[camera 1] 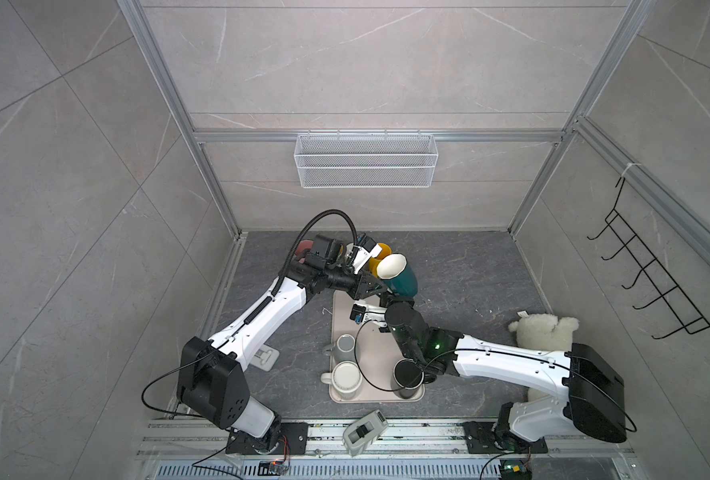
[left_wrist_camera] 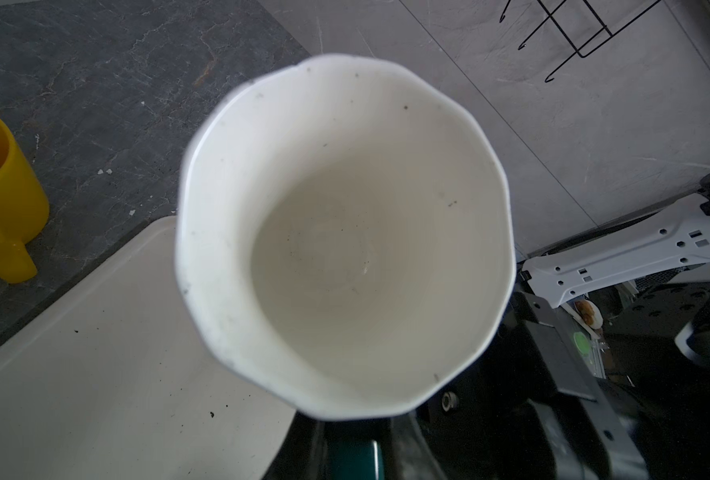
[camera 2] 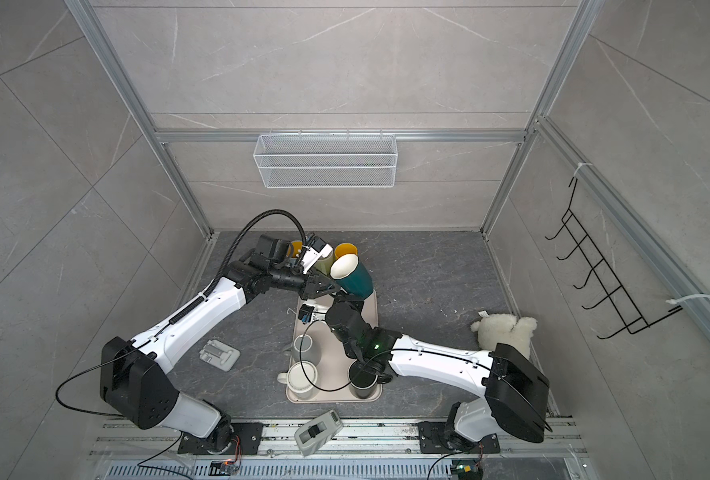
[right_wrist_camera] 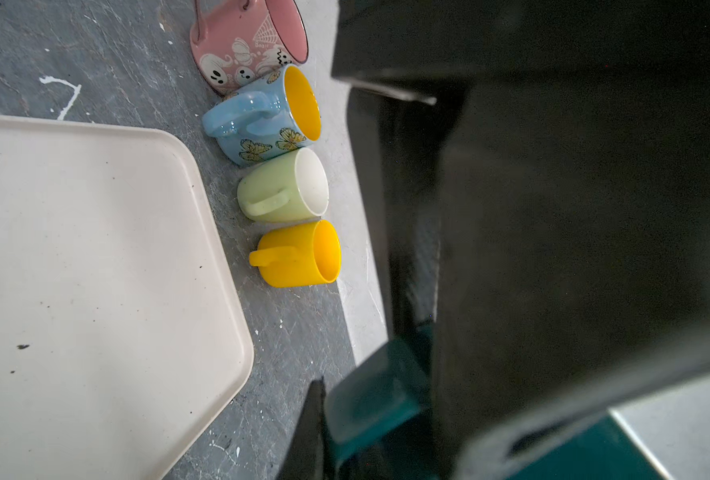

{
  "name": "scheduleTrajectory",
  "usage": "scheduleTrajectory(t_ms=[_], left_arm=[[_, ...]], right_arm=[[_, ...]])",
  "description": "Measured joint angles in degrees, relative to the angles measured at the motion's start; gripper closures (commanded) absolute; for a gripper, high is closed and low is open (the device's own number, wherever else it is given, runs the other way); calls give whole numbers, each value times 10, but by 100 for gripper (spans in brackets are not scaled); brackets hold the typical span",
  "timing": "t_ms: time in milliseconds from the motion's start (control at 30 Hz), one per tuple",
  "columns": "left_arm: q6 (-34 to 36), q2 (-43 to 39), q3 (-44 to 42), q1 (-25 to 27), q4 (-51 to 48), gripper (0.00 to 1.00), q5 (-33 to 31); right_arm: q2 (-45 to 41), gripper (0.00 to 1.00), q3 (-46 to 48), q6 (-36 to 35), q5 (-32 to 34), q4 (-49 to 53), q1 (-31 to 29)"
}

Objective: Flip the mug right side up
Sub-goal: 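Grasp the green mug's handle with the left gripper beside the right gripper, then carry the green mug beyond the tray with the left gripper while the right withdraws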

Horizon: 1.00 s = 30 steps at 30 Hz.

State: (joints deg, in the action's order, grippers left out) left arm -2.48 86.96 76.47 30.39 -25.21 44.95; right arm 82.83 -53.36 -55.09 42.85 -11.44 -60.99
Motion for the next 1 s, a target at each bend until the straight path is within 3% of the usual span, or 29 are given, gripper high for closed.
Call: scheduleTrajectory(t_ms=[200,333,700,1000], left_arm=[[-30,-3,-10,3,25,100,-30],[-59,-3,-17,1,46,100,-61],[-95,1,-45,2,42,100,-136],[-124,61,-4,11,45,100,-209]], right_arm=[[-1,69,0,15,16,-7,-3],[-13,54,2,40,24,1,-6],[-124,40,7,176,58,45,-4],[-148,28,-38,399,52,268,-3]])
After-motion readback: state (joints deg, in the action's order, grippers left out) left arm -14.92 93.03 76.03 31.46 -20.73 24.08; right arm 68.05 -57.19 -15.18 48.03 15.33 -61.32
